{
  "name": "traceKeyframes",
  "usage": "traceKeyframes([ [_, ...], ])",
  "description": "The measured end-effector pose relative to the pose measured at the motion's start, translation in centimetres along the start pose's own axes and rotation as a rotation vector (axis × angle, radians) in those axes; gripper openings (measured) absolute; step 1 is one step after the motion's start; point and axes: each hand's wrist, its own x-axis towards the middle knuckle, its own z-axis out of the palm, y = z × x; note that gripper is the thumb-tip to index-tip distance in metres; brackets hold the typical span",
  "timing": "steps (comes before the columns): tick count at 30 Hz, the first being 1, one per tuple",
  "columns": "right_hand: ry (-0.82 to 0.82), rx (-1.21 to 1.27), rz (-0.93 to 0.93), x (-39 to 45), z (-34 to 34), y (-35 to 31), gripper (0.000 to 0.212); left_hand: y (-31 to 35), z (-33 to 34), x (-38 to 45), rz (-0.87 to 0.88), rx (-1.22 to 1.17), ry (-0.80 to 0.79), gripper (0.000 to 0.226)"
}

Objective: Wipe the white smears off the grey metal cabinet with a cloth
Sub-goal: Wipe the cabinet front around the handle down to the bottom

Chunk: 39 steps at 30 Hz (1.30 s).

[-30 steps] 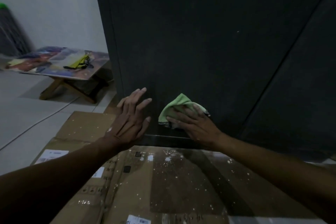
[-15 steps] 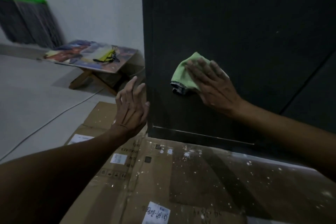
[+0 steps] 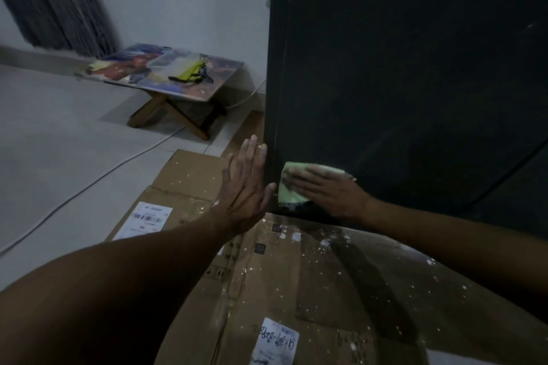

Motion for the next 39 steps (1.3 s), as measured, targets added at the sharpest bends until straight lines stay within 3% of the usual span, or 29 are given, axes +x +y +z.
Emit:
traceKeyframes([
  [3,-0.15,0.061,-0.135,0.4,0.3,-1.5,0.081,-0.2,0.1,-0.2,0.031,0.041,-0.027,0.079],
  [6,-0.106,0.009,-0.13,1.0,-0.5,-0.9,0.077,-0.3,0.0,-0.6,0.029,0.07,-0.07,0.079],
  [8,0.001,0.029,-0.024,1.3,-1.4,0.8,0.076,-0.2,0.1,-0.6,-0.017,0.059,-0.077,0.079],
  [11,0.177,0.168,0.248,1.8,-2.6,4.1,0.058,-0.3,0.2,-0.4,-0.057,0.05,-0.064,0.08],
  [16,0.25,0.2,0.431,2.4,-2.4,3.2,0.061,-1.7,1.1,-1.2,-0.013,0.053,-0.096,0.078],
  [19,0.237,0.233,0.325,3.2,-1.0,0.5,0.069,-1.8,1.7,-1.5,0.006,0.06,-0.097,0.077],
  [24,0.026,0.127,0.096,3.1,0.9,-4.0,0.08,-0.9,2.4,-1.0,-0.012,0.057,-0.067,0.08],
  [31,-0.046,0.14,0.034,-0.7,-0.2,-1.5,0.094,0.9,1.7,0.1,0.142,0.024,0.052,0.079],
  [34,-0.002,0.285,0.186,-4.9,-1.5,1.2,0.086,1.4,1.5,0.7,0.196,0.041,0.062,0.078],
  [36,0.143,0.342,0.387,-8.2,-2.8,4.2,0.075,1.8,1.4,1.2,0.2,0.043,0.08,0.077],
  [39,0.323,0.303,0.756,-12.8,-4.4,9.6,0.087,2.8,1.0,1.8,0.238,0.021,0.115,0.076],
])
